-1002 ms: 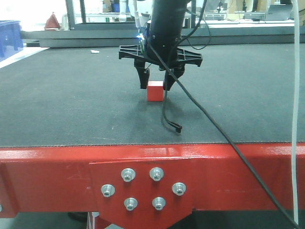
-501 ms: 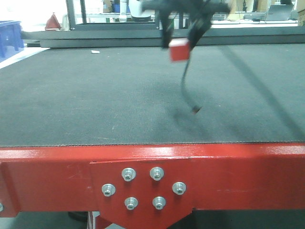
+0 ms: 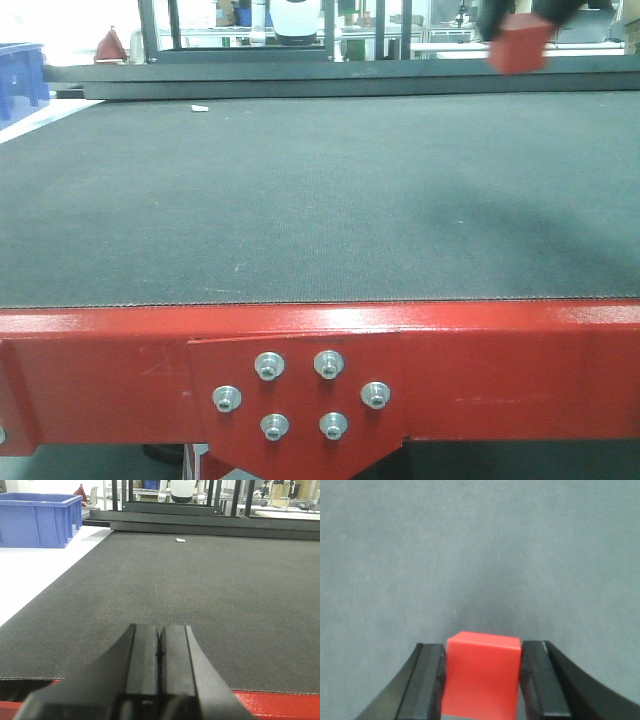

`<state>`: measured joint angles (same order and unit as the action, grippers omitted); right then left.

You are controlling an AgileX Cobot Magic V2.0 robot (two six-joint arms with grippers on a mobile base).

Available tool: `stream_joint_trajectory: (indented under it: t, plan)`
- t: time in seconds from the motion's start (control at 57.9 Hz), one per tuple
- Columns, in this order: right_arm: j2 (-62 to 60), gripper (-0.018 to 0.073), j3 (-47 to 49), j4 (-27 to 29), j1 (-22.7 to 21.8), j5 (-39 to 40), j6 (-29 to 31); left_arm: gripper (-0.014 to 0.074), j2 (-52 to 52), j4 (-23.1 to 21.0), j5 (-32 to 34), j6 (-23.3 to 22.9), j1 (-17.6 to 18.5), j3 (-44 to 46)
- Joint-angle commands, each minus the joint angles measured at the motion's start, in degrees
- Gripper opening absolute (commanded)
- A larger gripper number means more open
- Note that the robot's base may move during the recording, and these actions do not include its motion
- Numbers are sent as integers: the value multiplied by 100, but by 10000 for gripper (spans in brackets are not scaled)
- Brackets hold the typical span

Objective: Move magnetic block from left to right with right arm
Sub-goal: 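Raise the held red cube up and away from the tabletop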

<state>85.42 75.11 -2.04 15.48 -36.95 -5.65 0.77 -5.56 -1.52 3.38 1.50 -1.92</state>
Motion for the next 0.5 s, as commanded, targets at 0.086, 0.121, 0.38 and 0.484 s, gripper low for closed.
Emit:
stream_joint_trajectory:
  t: [0.086, 0.121, 0.38, 0.484]
  plan:
    - [-1767, 204, -1694, 16, -38, 1553, 128, -126, 69, -26, 475, -40, -6, -46]
    - [-1993, 204, -1933, 16, -38, 1653, 128, -126, 69, -26, 475, -40, -6, -46]
    - [-4039, 204, -3418, 16, -38, 1908, 128, -126, 69, -26, 475, -40, -6, -46]
    - [-4822, 204, -3760, 16, -38, 1902, 128, -126, 69, -26, 475, -40, -6, -46]
